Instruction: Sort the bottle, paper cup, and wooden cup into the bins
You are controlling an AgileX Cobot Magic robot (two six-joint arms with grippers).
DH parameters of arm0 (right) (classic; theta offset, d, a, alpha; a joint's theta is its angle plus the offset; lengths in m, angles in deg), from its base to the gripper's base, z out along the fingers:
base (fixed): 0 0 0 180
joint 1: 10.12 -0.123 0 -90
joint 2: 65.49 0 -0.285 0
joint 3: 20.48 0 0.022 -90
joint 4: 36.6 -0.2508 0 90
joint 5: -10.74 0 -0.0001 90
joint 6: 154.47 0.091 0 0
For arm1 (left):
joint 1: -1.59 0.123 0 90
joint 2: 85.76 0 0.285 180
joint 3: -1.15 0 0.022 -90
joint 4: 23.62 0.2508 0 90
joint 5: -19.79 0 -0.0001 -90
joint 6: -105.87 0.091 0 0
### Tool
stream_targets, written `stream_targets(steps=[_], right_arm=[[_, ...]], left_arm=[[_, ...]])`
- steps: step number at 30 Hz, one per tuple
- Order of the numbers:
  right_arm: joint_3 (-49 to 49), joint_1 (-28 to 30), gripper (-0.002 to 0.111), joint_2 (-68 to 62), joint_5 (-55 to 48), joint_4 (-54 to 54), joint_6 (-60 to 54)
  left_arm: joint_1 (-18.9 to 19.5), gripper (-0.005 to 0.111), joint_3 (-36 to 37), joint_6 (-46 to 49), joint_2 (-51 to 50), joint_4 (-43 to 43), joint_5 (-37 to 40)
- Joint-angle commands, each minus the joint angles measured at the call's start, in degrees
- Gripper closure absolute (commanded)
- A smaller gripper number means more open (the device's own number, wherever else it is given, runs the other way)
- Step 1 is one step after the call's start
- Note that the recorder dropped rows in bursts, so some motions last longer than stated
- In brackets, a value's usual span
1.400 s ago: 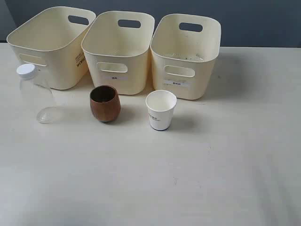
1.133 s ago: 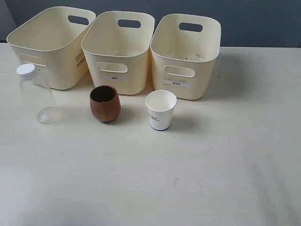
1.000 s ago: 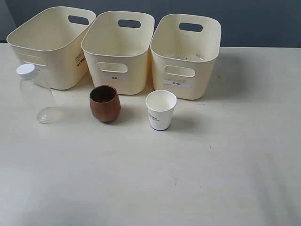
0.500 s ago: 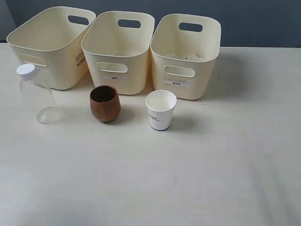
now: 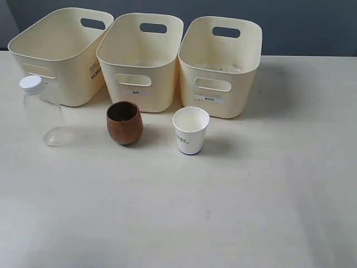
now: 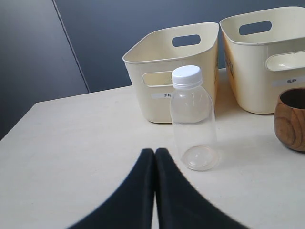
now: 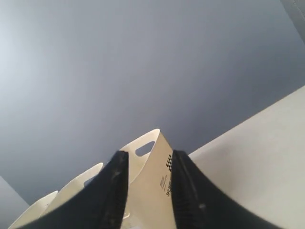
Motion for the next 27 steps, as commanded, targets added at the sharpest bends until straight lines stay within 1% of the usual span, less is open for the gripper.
stream_targets(steps=[1, 8, 11, 22, 27], right_arm=[[-0.1, 0.2, 0.077, 0.2, -3.2, -1.3, 0.0], [-0.1, 0.2, 0.077, 0.2, -4.8, -0.6, 0.0], [-0.1, 0.2, 0.077, 0.2, -7.6, -0.2, 0.0], [-0.1, 0.2, 0.077, 0.2, -8.3, -0.2, 0.0], [-0.1, 0.2, 0.077, 0.2, -5.9, -5.7, 0.0]], left_arm=[[0.0, 0.107, -0.3, -0.1, -0.2, -0.1, -0.2], [0.0, 0.107, -0.3, -0.1, -0.2, -0.1, -0.2], [0.0, 0.107, -0.3, -0.1, -0.2, -0.1, -0.2], [0.0, 0.107, -0.3, -0.1, -0.2, -0.1, -0.2], [0.0, 0.107, -0.3, -0.1, -0.2, -0.1, -0.2]])
